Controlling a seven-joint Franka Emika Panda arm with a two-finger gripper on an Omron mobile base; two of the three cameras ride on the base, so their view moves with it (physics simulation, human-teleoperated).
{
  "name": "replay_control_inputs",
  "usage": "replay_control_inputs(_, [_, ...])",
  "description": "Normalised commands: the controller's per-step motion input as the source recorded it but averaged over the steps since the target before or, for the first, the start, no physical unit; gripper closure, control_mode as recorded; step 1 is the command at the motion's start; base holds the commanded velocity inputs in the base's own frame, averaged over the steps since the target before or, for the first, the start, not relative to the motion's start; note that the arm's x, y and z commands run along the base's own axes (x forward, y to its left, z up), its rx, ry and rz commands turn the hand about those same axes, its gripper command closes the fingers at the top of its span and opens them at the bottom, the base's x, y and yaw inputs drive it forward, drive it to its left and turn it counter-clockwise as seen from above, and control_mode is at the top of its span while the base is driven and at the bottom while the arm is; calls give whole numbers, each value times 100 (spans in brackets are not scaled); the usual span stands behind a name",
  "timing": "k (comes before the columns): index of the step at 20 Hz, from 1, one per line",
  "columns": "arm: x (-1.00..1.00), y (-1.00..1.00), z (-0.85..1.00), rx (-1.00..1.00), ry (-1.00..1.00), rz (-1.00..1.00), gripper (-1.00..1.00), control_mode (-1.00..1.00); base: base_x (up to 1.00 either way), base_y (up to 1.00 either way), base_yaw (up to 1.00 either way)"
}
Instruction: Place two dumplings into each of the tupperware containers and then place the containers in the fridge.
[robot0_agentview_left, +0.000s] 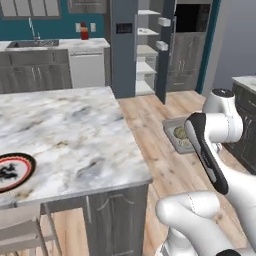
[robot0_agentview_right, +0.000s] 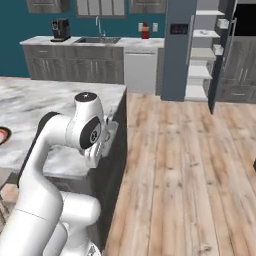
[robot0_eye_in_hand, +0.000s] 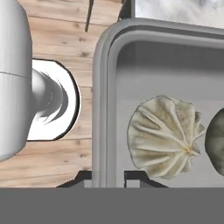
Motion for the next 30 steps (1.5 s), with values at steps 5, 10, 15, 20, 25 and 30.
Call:
replay_control_inputs(5, [0,0,0,0,0,0,100,100,48,-100,-2])
replay_control_inputs(10, [0,0,0,0,0,0,100,100,100,-71,8])
replay_control_inputs(15, [0,0,0,0,0,0,100,100,100,-4,20])
replay_control_inputs(20, [0,0,0,0,0,0,100,100,100,-21,10])
replay_control_inputs(25, [0,0,0,0,0,0,100,100,100,-64,0])
replay_control_inputs(30, [0,0,0,0,0,0,100,100,100,-59,0])
